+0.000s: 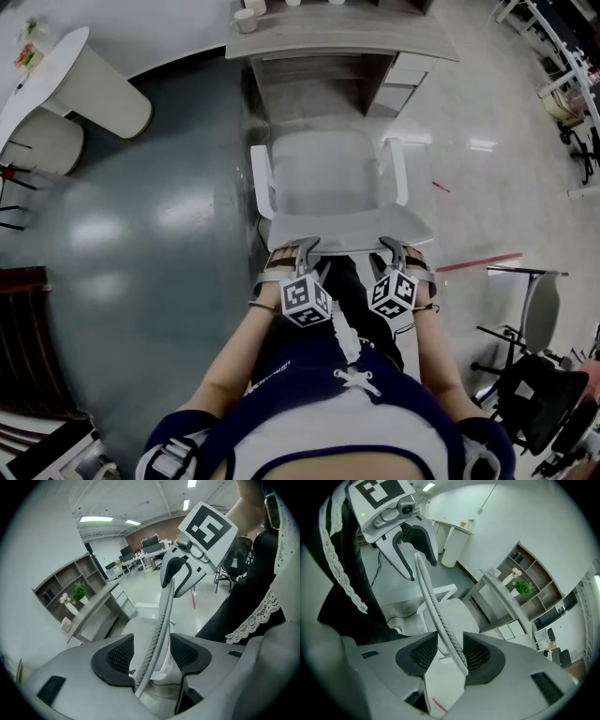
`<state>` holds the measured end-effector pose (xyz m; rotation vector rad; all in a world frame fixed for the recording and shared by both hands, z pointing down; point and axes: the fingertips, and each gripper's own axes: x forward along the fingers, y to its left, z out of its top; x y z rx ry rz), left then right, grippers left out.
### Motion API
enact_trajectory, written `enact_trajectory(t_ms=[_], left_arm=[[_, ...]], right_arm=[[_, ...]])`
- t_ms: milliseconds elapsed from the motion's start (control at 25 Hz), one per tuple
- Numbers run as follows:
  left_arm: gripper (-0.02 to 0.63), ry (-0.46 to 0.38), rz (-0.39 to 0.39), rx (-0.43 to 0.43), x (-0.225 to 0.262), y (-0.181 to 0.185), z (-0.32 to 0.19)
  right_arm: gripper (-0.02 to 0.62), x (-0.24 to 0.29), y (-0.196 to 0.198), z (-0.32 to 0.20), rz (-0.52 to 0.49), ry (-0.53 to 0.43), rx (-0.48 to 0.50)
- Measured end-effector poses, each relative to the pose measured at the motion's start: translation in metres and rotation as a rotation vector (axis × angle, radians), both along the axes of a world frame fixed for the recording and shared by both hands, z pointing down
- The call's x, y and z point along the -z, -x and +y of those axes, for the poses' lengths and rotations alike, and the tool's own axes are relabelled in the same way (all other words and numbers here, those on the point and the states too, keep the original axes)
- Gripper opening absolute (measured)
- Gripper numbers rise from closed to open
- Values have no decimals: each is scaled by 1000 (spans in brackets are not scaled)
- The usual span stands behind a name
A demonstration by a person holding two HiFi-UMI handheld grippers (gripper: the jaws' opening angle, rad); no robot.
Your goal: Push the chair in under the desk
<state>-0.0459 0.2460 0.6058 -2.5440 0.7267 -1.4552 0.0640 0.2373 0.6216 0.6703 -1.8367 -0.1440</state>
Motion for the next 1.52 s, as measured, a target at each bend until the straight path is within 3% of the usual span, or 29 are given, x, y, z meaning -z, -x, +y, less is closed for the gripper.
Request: enact_trajectory(t_ms=[240, 440, 640, 1520], left_arm=[[233, 60, -16, 15, -13, 6, -8], [233, 129, 24, 41, -17, 5, -10], [232, 124, 27, 39, -19, 6, -12], [232, 128, 33, 35, -18, 13, -63]], right_arm=[[144, -10, -2, -3, -9, 30, 45], [153, -11, -2, -7, -37, 25, 75], [153, -11, -1, -9, -62, -10, 98], [155, -11, 5, -58, -69, 7, 88]])
